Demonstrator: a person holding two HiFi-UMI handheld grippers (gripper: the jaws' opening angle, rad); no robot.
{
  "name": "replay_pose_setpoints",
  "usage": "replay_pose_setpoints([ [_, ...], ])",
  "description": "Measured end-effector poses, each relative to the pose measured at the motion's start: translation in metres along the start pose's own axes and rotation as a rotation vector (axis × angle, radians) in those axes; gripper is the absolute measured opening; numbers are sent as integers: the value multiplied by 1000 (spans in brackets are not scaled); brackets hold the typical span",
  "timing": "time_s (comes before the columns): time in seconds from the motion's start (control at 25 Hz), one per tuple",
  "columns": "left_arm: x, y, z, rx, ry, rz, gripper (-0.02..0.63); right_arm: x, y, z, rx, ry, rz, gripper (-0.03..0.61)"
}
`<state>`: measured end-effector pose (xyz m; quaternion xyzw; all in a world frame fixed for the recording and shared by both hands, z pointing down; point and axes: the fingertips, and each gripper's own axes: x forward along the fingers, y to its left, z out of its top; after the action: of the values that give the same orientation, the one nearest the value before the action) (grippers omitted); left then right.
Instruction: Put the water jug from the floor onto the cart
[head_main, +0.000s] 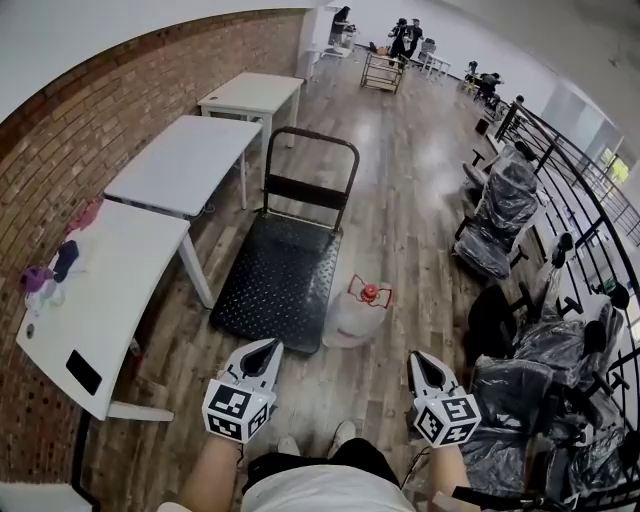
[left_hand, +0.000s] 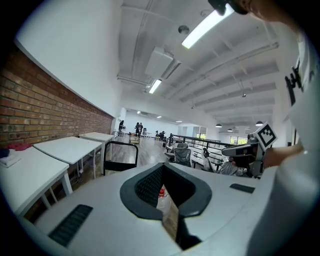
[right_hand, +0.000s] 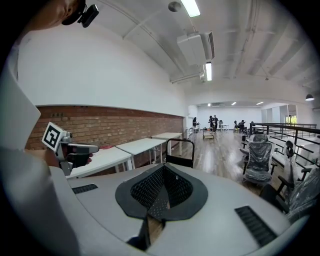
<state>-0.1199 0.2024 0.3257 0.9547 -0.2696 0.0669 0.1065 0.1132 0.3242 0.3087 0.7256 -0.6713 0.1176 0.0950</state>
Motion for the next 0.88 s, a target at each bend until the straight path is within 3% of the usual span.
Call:
replay_pose_setpoints([
  [0.52, 28, 46, 21, 11, -21, 65, 0, 75, -4, 25, -9, -36, 73, 3],
  [0.88, 103, 45, 46, 36, -16, 78, 0, 124, -66, 44, 5, -57, 91, 3],
])
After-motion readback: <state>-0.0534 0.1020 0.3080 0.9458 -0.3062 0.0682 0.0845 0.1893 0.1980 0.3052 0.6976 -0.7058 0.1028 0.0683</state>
